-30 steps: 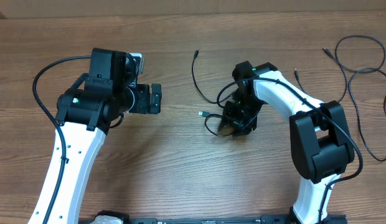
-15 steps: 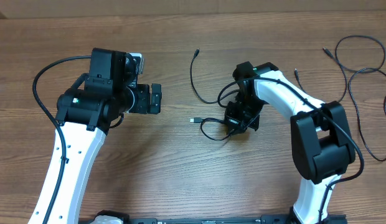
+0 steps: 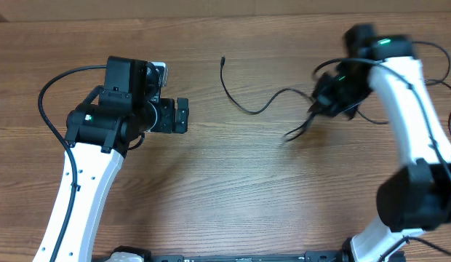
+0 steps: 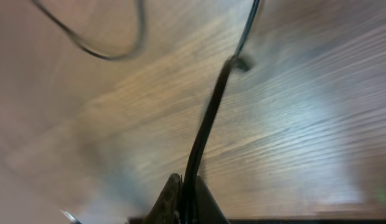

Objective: Untangle cables
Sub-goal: 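Drag the last cable right with the right gripper to the pile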

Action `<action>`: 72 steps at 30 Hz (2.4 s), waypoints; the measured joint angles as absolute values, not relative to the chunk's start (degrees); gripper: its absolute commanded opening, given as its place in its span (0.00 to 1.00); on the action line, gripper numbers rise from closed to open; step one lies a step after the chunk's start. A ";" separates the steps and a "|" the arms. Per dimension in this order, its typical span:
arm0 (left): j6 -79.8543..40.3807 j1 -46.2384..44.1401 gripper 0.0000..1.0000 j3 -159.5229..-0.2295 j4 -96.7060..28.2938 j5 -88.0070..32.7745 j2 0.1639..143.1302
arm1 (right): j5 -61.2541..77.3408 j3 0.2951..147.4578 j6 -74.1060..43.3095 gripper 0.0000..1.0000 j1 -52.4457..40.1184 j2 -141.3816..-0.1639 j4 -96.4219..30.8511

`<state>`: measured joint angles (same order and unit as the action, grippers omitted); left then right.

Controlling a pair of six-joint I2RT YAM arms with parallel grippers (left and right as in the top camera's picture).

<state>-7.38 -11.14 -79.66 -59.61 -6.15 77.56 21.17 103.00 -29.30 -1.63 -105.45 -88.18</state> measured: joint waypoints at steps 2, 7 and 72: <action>-7.38 -11.14 0.99 -79.66 -59.64 -6.15 77.56 | 19.97 109.10 -28.97 0.04 0.62 -104.05 -91.39; -7.38 -11.14 1.00 -79.66 -59.61 -6.15 77.56 | 15.84 124.64 -28.10 0.04 5.74 -100.57 -96.82; -7.38 -11.14 1.00 -79.66 -59.61 -6.13 77.56 | -24.95 146.47 -29.80 0.04 54.02 -111.46 -91.57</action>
<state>-7.38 -11.14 -79.66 -59.61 -6.13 77.56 -24.95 146.47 -29.80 54.02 -111.46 -91.57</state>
